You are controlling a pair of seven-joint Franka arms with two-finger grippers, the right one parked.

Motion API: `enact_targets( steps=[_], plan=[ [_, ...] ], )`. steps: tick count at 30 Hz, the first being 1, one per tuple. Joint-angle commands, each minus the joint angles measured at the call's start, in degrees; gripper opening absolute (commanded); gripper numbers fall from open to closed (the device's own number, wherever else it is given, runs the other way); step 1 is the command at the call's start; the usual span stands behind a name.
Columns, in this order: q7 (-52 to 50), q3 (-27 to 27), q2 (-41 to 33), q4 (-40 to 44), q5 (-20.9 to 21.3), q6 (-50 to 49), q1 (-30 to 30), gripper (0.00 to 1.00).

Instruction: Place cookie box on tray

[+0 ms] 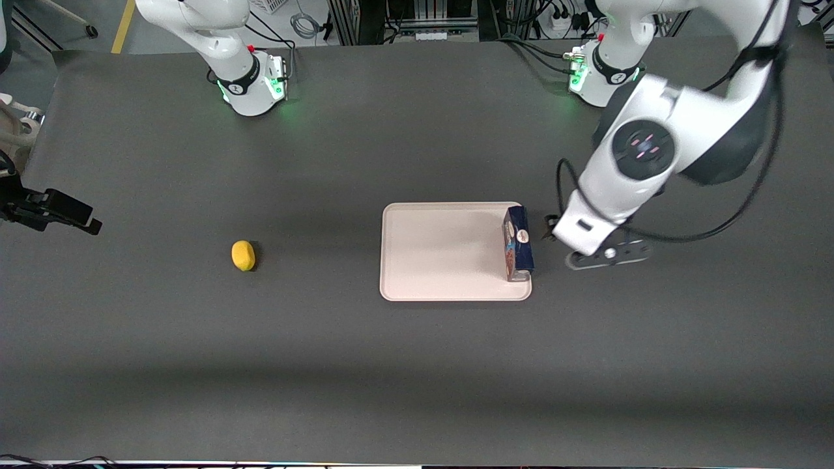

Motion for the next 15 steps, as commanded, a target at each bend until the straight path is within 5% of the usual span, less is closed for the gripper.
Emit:
enact_targets(
  steps=[1,15],
  plan=[
    [3.1,2.9,-11.2,-20.2,-2.7,12.9,-0.6,1.00],
    [3.5,3.4,-12.6,-21.7,-2.9,15.6,-0.8,1.00]
  ],
)
